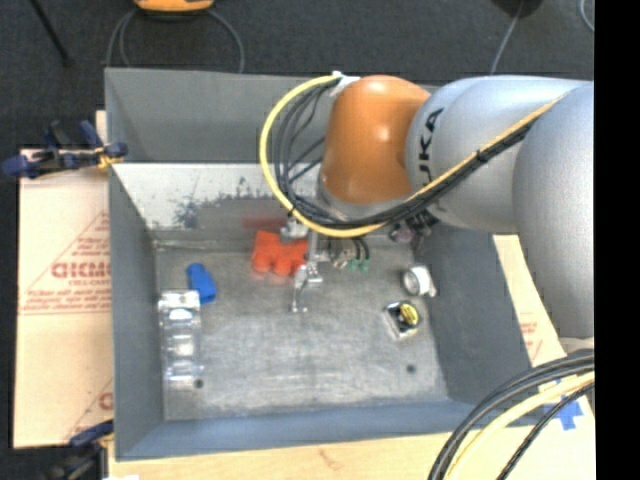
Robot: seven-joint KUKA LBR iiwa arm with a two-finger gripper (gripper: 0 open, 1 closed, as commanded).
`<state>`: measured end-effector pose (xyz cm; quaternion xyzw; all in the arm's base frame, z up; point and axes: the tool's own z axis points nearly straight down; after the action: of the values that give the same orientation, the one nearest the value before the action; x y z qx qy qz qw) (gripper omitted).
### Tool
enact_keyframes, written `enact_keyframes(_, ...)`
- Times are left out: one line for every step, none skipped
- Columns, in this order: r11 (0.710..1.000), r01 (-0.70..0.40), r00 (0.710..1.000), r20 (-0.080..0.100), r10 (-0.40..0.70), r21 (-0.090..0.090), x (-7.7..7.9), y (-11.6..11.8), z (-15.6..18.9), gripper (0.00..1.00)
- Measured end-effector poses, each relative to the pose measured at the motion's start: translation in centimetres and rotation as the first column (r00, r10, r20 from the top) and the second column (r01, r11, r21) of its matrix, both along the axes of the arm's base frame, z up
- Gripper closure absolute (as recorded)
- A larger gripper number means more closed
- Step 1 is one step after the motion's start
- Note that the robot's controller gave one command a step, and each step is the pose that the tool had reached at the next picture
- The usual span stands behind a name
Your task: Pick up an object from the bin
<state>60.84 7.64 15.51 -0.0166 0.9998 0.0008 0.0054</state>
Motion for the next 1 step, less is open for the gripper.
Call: enact_keyframes(0.985,0.174,0.985,0.010,-0.174,0.006,2.59,-0.54,-5.27,0.00)
